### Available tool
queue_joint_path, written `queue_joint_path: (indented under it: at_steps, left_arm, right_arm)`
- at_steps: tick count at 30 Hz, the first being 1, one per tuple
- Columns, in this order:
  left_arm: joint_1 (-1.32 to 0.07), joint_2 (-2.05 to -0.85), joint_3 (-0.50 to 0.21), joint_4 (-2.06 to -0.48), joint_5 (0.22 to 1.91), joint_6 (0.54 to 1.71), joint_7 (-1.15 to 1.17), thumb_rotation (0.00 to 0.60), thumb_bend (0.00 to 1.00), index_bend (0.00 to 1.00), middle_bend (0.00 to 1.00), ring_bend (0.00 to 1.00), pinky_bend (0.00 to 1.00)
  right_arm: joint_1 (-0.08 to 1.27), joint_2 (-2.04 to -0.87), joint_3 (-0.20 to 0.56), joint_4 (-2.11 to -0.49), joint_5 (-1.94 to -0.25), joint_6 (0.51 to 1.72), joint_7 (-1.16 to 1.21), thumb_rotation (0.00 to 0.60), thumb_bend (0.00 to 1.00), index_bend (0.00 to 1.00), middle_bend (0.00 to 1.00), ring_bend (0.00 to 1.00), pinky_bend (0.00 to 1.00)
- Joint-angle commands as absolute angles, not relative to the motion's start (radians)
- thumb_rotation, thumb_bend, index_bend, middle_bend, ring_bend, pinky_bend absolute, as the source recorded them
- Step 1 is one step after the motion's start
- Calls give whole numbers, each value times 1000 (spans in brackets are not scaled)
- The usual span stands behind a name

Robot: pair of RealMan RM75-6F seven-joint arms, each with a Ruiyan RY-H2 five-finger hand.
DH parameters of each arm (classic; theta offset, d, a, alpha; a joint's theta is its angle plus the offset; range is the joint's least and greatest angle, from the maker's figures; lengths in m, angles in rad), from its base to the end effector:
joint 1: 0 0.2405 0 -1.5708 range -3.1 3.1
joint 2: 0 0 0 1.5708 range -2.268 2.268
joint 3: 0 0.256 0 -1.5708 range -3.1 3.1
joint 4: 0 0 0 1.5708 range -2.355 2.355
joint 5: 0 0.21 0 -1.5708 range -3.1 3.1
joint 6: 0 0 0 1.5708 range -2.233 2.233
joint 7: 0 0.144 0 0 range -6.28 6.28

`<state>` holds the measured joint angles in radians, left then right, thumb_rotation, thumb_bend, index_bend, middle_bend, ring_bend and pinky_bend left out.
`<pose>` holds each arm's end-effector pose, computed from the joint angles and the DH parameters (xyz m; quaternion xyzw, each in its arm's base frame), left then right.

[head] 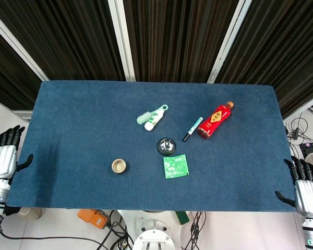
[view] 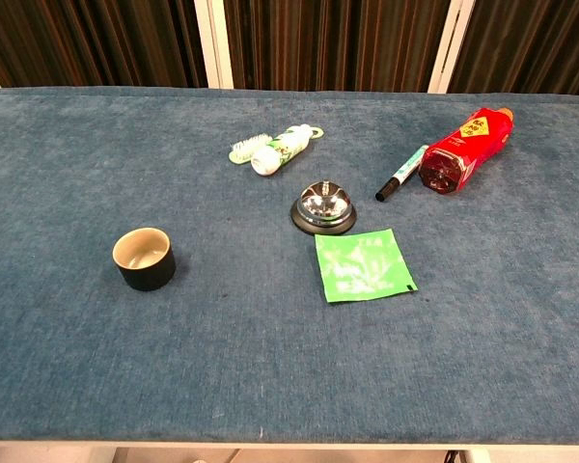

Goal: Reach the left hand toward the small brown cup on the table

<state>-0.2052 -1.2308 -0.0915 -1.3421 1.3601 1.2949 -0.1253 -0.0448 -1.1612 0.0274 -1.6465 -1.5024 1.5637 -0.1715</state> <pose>-0.3553 0.2338 0.1441 -0.5847 -0.4216 -0.3554 0.5951 -0.3181 -0.1353 0.1500 0.5776 -0.3820 0.3353 0.6387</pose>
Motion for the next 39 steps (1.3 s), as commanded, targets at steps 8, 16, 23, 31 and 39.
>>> queue_joint_path:
  at_steps: [8,16,23,31,39]
  left_arm:
    - [-210,-1235,-93,-1338,1357,1284,-130,600,290,76,19,0,80]
    - [-219,-1241,-83,-1334,1375,1254,-216,600,290,76,19,0,81]
    - [-243,-1231,-46,-1353,1460,1213,-415,600,279,76,19,0,81]
    - [-269,-1260,-17,-1364,1545,1220,-586,600,254,76,19,0,81]
    - [-310,-1341,24,-1381,1619,1203,-616,600,230,76,19,0,81]
  right_arm:
    - [-44,-1151,28,-1663,-1492,1553,-180,600,204,197,139,127,127]
    - [-49,-1155,28,-1657,-1497,1563,-176,600,204,202,139,126,127]
    - [-37,-1132,22,-1677,-1477,1517,-178,600,204,191,138,110,107]
    - [-29,-1124,23,-1682,-1473,1502,-186,600,203,191,138,108,106]
    - [-25,-1118,24,-1684,-1468,1496,-186,600,204,191,139,108,106]
